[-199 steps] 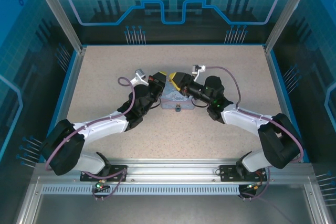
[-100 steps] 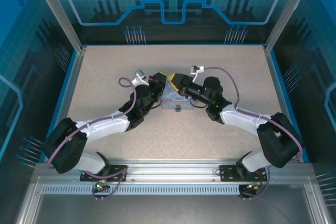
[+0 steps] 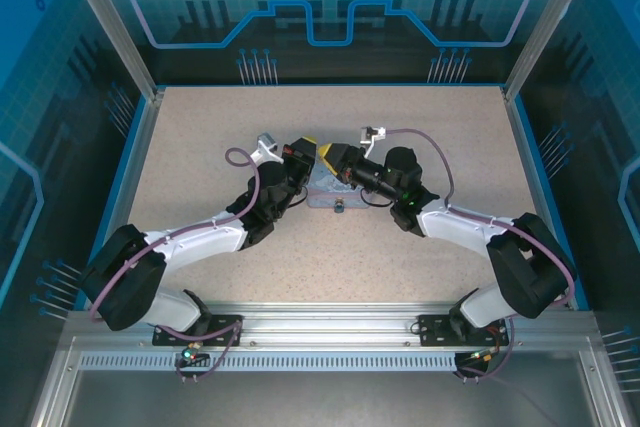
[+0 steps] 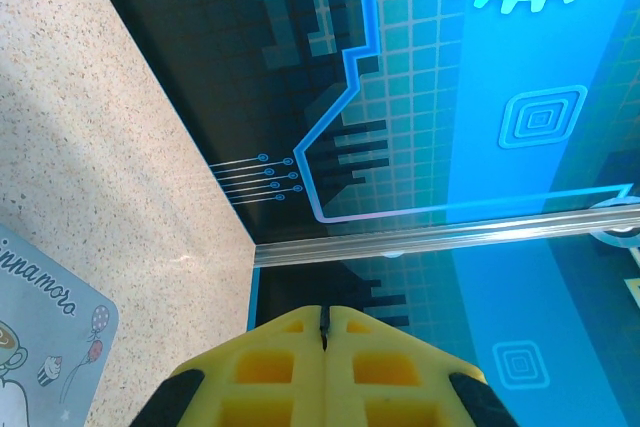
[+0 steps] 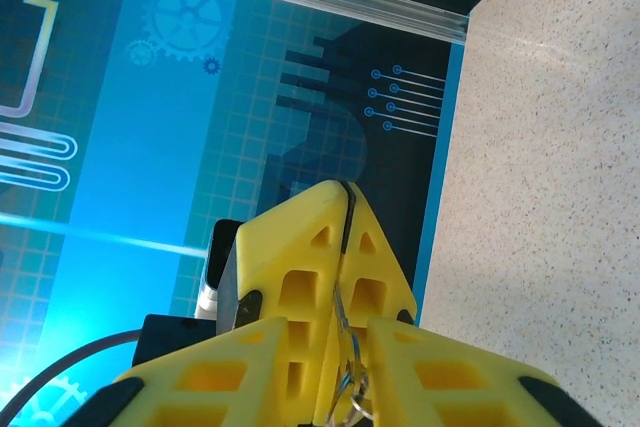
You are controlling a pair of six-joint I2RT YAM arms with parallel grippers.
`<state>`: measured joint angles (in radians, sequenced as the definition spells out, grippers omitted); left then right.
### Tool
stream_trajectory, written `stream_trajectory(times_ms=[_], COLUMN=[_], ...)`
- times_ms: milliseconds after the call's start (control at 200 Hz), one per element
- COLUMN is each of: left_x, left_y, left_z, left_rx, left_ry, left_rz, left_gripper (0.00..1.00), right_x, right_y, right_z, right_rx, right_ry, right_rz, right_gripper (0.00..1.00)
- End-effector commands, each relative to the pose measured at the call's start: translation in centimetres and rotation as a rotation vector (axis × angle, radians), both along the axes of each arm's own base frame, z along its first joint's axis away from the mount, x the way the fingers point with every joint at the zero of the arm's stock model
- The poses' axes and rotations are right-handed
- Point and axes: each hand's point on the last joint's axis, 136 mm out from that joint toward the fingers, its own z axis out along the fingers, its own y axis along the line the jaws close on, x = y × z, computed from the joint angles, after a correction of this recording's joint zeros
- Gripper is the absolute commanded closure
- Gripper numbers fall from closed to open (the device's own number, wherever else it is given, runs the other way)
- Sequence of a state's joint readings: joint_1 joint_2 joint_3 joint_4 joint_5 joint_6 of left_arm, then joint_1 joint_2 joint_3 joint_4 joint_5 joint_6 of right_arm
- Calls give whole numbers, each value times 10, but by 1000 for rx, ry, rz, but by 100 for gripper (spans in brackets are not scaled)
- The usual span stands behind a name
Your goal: Unlock a padlock with a key
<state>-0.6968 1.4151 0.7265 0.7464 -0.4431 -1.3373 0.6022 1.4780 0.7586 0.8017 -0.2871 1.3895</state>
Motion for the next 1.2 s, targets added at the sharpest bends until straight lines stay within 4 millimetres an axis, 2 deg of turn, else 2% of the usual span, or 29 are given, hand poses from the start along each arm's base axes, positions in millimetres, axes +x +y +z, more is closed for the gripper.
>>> stream_trajectory(times_ms=[0,295,530,590,835,1066,1196], left_x=[1,-1,-2,-2,-6,-10,-11], left_y=[3,5,6,6,10,13,13], left_z=[8,8,6,4,-5,-9,-12], left_rx=[-34,-33,-30,-27,-24,-24,-25], left_ry=[-27,-27,-21,-17,4,16,24], left_rz=[29,30,33,31,44,56,58], left_gripper=[100,100,100,100,100,100,100], right_x=[0,0,3,3,6,8,9], right_y=[2,1,-2,-2,-4,-5,-4], right_z=[3,0,1,1,3,3,2], right_rx=[8,1,-3,-6,-7,-7,-6], right_ry=[-19,-14,-16,-16,-20,-20,-17], right_rz=[-7,-9,-18,-19,-29,-33,-33], right_gripper=[79,100,100,93,90,90,95])
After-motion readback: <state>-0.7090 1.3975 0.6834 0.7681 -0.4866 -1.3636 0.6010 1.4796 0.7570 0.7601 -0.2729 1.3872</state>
